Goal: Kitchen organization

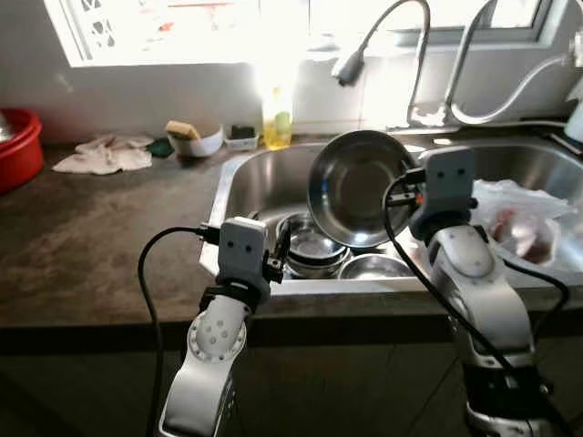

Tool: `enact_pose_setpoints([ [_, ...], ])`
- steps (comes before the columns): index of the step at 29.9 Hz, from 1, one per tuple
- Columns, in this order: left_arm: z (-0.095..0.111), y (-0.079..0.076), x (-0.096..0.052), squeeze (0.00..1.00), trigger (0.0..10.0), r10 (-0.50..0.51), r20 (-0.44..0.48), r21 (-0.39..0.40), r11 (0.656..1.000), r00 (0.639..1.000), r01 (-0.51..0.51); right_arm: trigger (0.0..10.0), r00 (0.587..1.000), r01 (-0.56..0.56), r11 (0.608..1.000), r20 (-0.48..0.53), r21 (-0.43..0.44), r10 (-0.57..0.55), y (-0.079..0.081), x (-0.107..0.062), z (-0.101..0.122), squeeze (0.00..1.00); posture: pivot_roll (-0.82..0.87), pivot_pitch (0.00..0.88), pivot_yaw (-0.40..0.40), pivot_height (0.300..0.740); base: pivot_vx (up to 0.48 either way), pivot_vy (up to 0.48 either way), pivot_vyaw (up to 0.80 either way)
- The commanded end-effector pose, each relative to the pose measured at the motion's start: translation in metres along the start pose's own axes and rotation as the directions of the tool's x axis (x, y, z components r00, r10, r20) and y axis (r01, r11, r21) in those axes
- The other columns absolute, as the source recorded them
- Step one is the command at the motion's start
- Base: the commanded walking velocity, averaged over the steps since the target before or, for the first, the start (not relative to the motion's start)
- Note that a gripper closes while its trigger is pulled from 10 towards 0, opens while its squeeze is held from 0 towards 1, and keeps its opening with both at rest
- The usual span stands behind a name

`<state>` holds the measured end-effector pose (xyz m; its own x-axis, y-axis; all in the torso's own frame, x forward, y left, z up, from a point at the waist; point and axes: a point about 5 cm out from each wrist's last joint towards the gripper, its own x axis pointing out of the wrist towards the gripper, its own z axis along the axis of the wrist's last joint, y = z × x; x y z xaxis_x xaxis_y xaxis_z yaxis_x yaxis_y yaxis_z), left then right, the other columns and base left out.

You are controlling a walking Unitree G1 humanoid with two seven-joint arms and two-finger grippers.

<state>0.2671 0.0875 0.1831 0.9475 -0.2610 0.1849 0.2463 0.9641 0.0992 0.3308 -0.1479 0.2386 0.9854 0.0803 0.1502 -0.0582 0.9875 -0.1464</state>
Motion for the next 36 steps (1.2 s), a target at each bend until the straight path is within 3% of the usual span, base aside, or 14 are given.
enact_pose_setpoints([
  [1,0.001,0.001,-0.003,0.00,10.0,0.005,-0.005,0.001,1.000,1.000,-0.005,10.0,1.000,0.006,1.000,0.018,0.008,-0.006,-0.006,0.013,0.006,0.00,0.02,0.052,-0.018,0.740,0.000,0.000,0.00],
  [7,0.000,0.002,-0.005,0.00,10.0,0.014,-0.015,0.007,1.000,1.000,-0.014,10.0,0.999,0.004,1.000,-0.039,0.013,-0.004,-0.007,0.035,0.001,0.00,0.04,0.069,-0.026,0.740,0.000,0.000,0.00],
  [9,0.000,0.003,-0.007,0.00,10.0,0.019,-0.022,0.011,1.000,1.000,-0.019,10.0,0.987,-0.015,1.000,-0.161,-0.024,0.011,-0.007,0.050,-0.010,0.00,0.04,0.087,-0.032,0.740,0.000,0.000,0.00],
  [15,-0.001,0.004,-0.009,0.00,10.0,0.020,-0.032,0.015,1.000,0.999,-0.019,10.0,0.972,-0.023,1.000,-0.233,-0.018,0.018,-0.007,0.062,-0.019,0.00,0.04,0.111,-0.034,0.740,0.000,0.000,0.00],
  [29,-0.005,0.004,-0.018,0.00,10.0,0.002,-0.068,0.021,1.000,0.998,-0.001,10.0,0.913,-0.079,0.997,-0.400,0.010,0.076,0.000,0.065,-0.051,0.00,0.06,0.146,-0.042,0.740,0.000,0.000,0.00],
  [30,-0.005,0.004,-0.018,0.00,10.0,0.002,-0.068,0.021,1.000,0.998,0.000,10.0,0.912,-0.073,0.997,-0.403,0.015,0.073,0.000,0.065,-0.053,0.49,0.06,0.144,-0.044,0.740,0.000,0.000,0.00],
  [31,-0.005,0.004,-0.019,0.00,10.0,0.001,-0.068,0.021,1.000,0.998,0.000,10.0,0.912,-0.069,0.997,-0.404,0.018,0.070,0.000,0.065,-0.053,0.49,0.06,0.144,-0.044,0.740,0.000,0.000,0.00],
  [32,-0.005,0.004,-0.019,0.00,10.0,0.001,-0.069,0.021,1.000,0.998,0.000,10.0,0.911,-0.064,0.998,-0.406,0.021,0.068,-0.001,0.065,-0.054,0.94,0.06,0.143,-0.043,0.740,0.000,0.000,0.00],
  [33,-0.005,0.003,-0.018,0.00,10.0,-0.001,-0.069,0.022,1.000,0.998,0.002,10.0,0.912,-0.061,0.998,-0.405,0.023,0.065,-0.002,0.066,-0.054,1.00,0.06,0.140,-0.044,0.740,0.000,0.000,0.00],
  [36,-0.004,0.004,-0.017,0.00,10.0,-0.002,-0.069,0.022,1.000,0.998,0.003,10.0,0.914,-0.054,0.998,-0.401,0.026,0.060,-0.004,0.066,-0.054,1.00,0.06,0.136,-0.040,0.740,0.000,0.000,0.00],
])
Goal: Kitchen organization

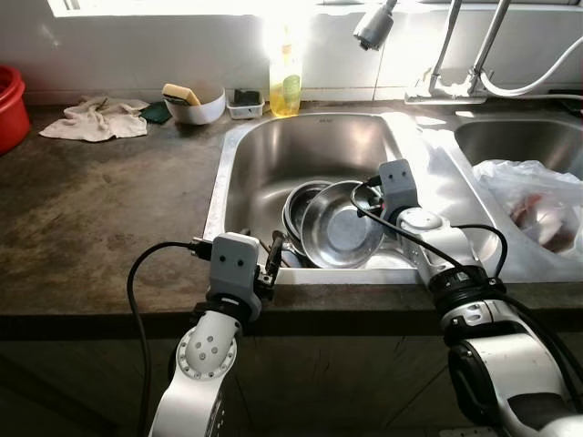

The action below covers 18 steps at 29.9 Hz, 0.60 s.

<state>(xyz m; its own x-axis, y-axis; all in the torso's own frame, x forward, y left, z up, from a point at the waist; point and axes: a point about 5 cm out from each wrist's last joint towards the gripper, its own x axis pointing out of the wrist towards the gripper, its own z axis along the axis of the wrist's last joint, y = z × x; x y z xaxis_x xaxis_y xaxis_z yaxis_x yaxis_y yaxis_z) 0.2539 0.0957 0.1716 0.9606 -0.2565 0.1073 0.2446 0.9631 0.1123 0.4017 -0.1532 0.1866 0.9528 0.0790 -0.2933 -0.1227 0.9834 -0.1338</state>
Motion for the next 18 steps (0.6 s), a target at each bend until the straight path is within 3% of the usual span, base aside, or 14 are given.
enact_pose_setpoints([
  [1,0.004,0.000,-0.001,0.00,10.0,-0.002,0.009,0.009,1.000,1.000,0.002,10.0,0.999,0.007,1.000,0.032,0.009,-0.008,-0.003,0.000,0.010,1.00,0.06,0.133,-0.040,0.740,0.000,0.000,0.00],
  [5,0.004,0.000,0.000,0.00,10.0,-0.007,0.012,0.011,1.000,1.000,0.007,10.0,0.996,0.028,0.999,0.078,0.032,-0.031,-0.006,-0.004,0.015,1.00,0.06,0.114,-0.037,0.740,0.000,0.000,0.00],
  [6,0.004,0.000,0.001,0.00,10.0,-0.007,0.013,0.012,1.000,1.000,0.007,10.0,0.995,0.031,0.999,0.095,0.038,-0.035,-0.006,-0.005,0.016,0.89,0.06,0.110,-0.037,0.740,0.000,0.000,0.00],
  [7,0.004,0.000,0.001,0.00,10.0,-0.007,0.014,0.012,1.000,1.000,0.007,10.0,0.992,0.033,0.999,0.122,0.042,-0.038,-0.006,-0.008,0.019,0.00,0.06,0.103,-0.033,0.740,0.000,0.000,0.00],
  [11,0.005,0.000,0.002,0.00,10.0,-0.008,0.017,0.012,1.000,1.000,0.008,10.0,0.976,0.040,0.998,0.213,0.047,-0.049,-0.005,-0.017,0.027,0.00,0.06,0.095,-0.034,0.740,0.000,0.000,0.00],
  [12,0.005,0.000,0.003,0.00,10.0,-0.009,0.019,0.013,1.000,1.000,0.009,10.0,0.955,0.038,0.998,0.291,0.051,-0.051,-0.002,-0.025,0.033,0.00,0.06,0.089,-0.031,0.740,0.000,0.000,0.00],
  [18,0.004,-0.001,0.004,0.00,10.0,-0.020,0.021,0.014,1.000,1.000,0.019,10.0,0.899,-0.011,0.997,0.438,0.076,-0.023,0.005,-0.055,0.039,0.00,0.04,0.070,-0.019,0.740,0.000,0.000,0.00],
])
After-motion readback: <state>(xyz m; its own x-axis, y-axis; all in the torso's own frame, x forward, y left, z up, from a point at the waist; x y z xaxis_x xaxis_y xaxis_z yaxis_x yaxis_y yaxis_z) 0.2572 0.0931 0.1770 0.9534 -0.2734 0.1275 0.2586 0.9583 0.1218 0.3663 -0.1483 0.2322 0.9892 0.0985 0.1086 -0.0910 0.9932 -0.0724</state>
